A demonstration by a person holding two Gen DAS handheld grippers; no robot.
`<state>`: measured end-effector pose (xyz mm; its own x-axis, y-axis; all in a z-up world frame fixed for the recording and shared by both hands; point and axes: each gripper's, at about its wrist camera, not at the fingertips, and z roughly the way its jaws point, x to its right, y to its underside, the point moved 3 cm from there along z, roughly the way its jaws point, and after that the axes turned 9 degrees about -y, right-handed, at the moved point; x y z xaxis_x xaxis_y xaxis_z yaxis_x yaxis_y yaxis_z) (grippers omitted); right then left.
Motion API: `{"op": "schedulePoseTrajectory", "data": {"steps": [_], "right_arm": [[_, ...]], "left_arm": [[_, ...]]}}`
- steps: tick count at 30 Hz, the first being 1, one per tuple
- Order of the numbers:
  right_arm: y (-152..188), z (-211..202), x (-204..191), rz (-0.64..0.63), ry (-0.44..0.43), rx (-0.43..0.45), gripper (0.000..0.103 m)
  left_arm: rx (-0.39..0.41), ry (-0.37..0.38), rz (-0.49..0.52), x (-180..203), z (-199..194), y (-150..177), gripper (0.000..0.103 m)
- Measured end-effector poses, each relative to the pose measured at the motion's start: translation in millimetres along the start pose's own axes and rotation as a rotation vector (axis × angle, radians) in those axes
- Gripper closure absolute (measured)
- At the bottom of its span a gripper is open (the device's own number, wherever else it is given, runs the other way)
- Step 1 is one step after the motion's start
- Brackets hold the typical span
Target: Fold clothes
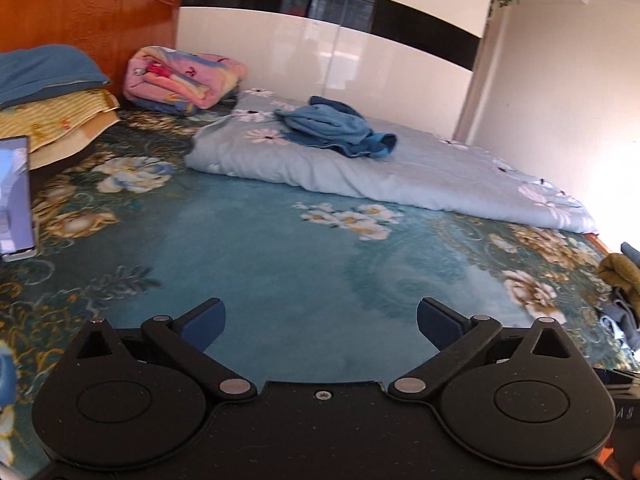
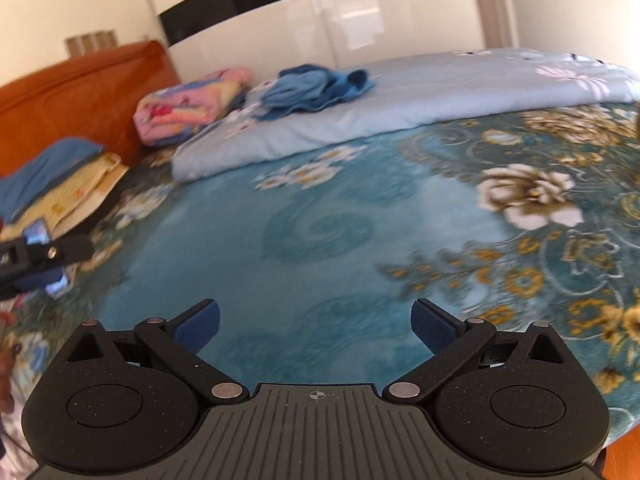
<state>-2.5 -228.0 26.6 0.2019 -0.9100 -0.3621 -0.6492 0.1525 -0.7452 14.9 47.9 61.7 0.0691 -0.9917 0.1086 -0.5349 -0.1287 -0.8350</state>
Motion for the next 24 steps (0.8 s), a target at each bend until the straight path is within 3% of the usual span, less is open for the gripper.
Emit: {"op": "schedulePoseTrajectory", "data": {"steps": [9, 16, 24], "right_arm": [[29, 17, -43, -0.067, 0.014, -0.043, 0.0], [46, 14, -48, -0.072, 0.1, -0.002, 0.0], [63, 14, -51, -0.08, 0.151, 0.005, 0.0]], "left_arm": [[0.036, -0.044, 0.029, -18, -3, 27, 0.002], [0.022, -0.102, 0.075, -24, 2, 59, 0.001], [-0.014, -0.108, 0.098, -29, 5, 92, 0.001]]}}
